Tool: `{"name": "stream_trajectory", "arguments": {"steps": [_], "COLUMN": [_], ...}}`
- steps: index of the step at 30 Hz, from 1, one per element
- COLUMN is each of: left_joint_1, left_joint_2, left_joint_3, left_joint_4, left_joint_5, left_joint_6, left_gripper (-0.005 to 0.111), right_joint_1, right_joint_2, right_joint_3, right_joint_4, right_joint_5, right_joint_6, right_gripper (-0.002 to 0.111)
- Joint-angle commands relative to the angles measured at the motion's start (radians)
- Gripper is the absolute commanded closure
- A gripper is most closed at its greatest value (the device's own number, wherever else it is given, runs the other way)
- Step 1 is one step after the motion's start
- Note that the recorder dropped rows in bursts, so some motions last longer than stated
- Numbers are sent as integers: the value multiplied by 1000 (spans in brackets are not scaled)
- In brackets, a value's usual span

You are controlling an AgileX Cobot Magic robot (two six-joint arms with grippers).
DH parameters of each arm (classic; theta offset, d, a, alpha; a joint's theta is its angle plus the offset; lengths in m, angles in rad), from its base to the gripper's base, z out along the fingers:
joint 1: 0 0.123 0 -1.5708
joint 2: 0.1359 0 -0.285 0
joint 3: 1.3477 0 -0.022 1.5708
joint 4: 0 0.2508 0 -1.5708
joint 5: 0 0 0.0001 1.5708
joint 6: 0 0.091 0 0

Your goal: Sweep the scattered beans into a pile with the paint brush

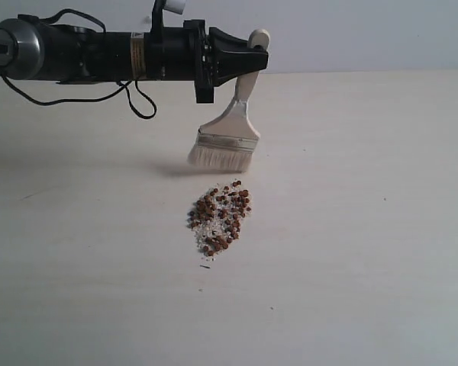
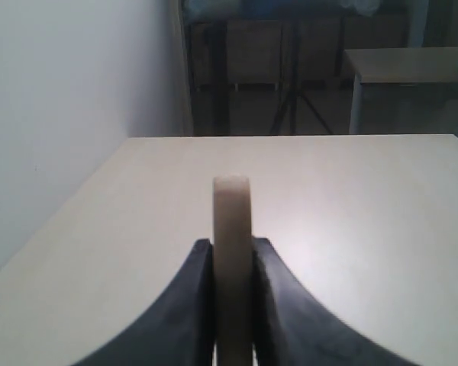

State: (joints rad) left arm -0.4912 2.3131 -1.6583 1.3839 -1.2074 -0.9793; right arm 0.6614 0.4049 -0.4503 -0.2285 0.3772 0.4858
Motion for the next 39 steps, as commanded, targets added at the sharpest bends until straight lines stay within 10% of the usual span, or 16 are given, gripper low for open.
{"name": "stream_trajectory", "arguments": {"steps": [1, 39], "left_joint_1": [-3, -8], "left_joint_2": [13, -4], "left_joint_3": [-5, -5], "left_joint_4": [-28, 49], "left_joint_5": [-14, -14], "left_joint_6": [5, -150], "left_gripper": [107, 107], "right_joint_1": [2, 2], "right_joint_2": [-2, -2], "right_joint_3": [4, 4], "right_joint_4": [-3, -3], "right_joint_5": [-2, -2], "right_joint_6": [-1, -1], "right_gripper": [108, 108]}}
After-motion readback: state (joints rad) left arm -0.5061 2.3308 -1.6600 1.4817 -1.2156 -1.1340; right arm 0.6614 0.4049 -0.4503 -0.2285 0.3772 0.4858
